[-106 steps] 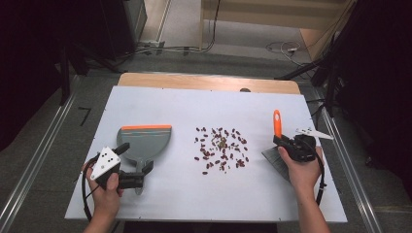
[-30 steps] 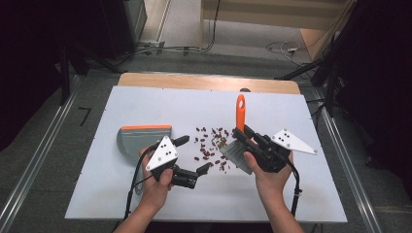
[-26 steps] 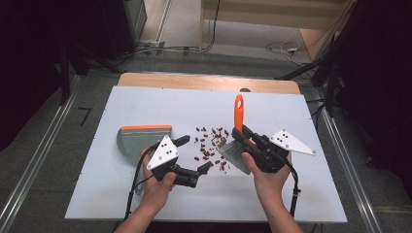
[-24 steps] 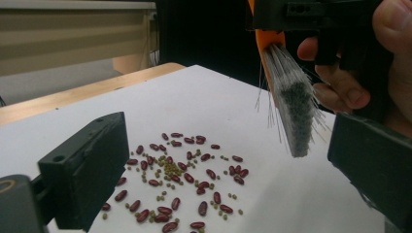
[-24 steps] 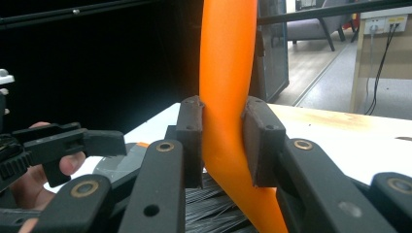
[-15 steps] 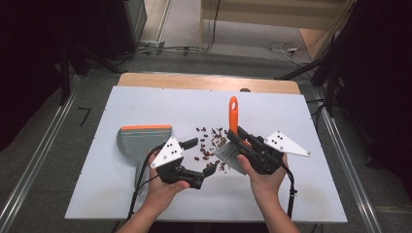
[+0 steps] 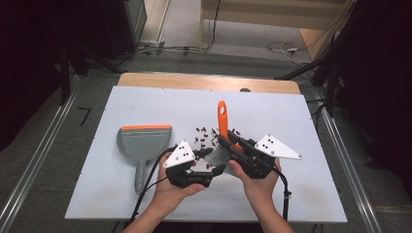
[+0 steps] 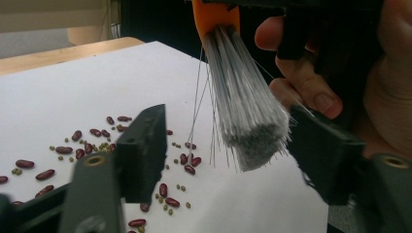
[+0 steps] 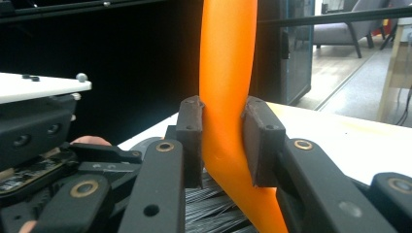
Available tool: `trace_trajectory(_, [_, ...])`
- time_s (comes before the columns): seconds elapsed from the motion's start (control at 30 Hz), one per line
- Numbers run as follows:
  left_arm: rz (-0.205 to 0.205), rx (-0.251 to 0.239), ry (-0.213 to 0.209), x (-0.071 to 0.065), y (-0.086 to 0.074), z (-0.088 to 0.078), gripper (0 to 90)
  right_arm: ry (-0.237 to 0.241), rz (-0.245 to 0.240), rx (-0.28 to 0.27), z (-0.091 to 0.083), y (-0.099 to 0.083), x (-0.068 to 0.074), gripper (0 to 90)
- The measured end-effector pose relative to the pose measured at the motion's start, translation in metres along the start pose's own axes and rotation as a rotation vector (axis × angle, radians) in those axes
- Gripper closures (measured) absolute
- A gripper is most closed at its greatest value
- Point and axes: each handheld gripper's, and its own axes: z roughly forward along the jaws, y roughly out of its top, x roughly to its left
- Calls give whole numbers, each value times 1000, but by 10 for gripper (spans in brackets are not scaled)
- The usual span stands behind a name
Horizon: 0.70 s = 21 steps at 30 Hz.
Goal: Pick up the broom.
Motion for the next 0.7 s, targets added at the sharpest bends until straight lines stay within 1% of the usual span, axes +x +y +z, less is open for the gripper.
trace_trajectory(0.03, [-3, 5, 1, 0, 0, 0, 371, 0, 0, 0, 0, 0, 0, 698])
trace_trajectory(0.07, [-5, 7, -3, 0, 0, 1, 454, 2, -5, -2, 0, 0, 2, 698])
trace_trajectory(0.13, [-9, 8, -20, 1, 0, 1, 543, 7, -9, -4, 1, 0, 3, 698])
trace_trajectory(0.2, [-14, 12, -29, 1, -1, 2, 595, 7, -11, -9, 0, 0, 4, 698])
trace_trajectory(0.23, [-17, 15, -34, 1, -1, 2, 635, 5, -12, -9, 0, 0, 4, 699])
trace_trajectory(0.27, [-21, 22, -49, 2, -1, 2, 665, 2, -13, -9, 0, 0, 4, 698])
trace_trajectory(0.3, [-21, 22, -49, 2, -1, 2, 698, 2, -12, -10, 0, 0, 4, 698])
trace_trajectory(0.37, [-35, 24, -75, 3, 0, 3, 775, -2, -13, -9, -1, 0, 4, 698])
trace_trajectory(0.4, [-36, 27, -83, 3, 0, 3, 794, -4, -14, -10, -1, 0, 4, 699])
trace_trajectory(0.5, [-36, 29, -84, 4, 0, 3, 823, -5, -19, -11, -1, -1, 4, 698])
trace_trajectory(0.6, [-20, 34, -75, 4, 0, 2, 853, -3, -23, -17, -1, -1, 5, 698])
trace_trajectory(0.7, [-12, 40, -69, 4, 1, 1, 860, 1, -28, -16, -1, -1, 5, 697])
